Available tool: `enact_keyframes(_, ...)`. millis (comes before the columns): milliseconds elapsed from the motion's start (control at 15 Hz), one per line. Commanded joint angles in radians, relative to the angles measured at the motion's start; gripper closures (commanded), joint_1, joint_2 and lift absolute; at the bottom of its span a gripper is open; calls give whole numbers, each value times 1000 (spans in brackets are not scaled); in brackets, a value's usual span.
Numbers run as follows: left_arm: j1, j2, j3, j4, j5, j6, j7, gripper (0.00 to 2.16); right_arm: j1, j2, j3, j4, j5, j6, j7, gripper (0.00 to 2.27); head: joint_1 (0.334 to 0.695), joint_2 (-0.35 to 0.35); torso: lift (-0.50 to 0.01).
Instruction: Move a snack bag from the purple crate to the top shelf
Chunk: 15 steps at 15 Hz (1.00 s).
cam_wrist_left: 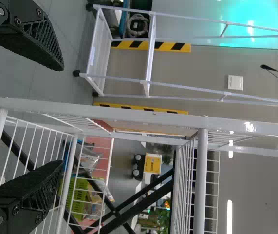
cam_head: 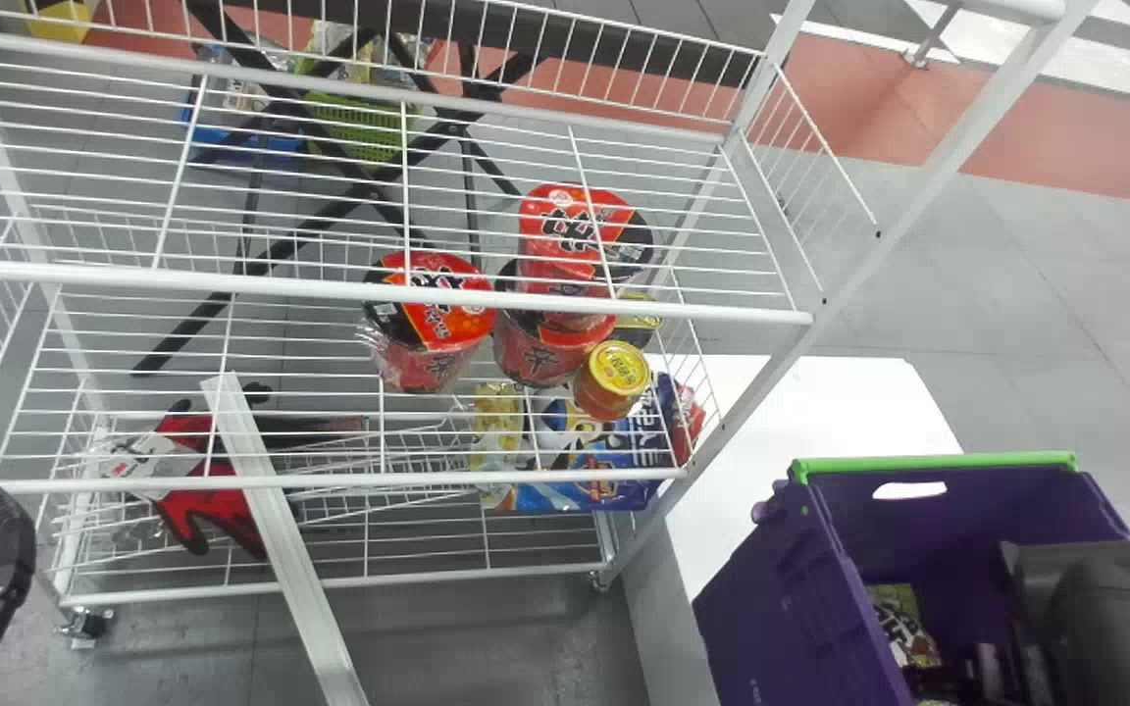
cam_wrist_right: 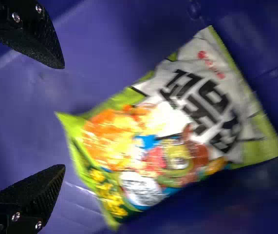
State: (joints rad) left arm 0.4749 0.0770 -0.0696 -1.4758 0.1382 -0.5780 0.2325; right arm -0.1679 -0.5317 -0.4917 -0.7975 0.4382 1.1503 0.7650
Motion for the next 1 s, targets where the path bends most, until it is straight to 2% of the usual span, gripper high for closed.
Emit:
enact_keyframes(0, -4, 1, 1, 11, 11, -18, -1, 147, -36, -4, 53, 66, 37, -59, -1, 80, 695, -350, -454)
enact_keyframes(400, -7, 1, 1, 20, 17, -36, -1, 147, -96, -1, 173, 175, 146, -185, -20, 80, 695, -350, -454)
enact_keyframes(667, -7, 4, -1, 20, 17, -42, -1, 147, -119, 4, 206, 228, 191, -237, -44, 76, 695, -350, -454)
enact_keyframes(933, -7, 10, 1, 25, 24, -52, 1, 147, -82, 10, 214, 244, 195, -267, -67, 80, 695, -350, -454)
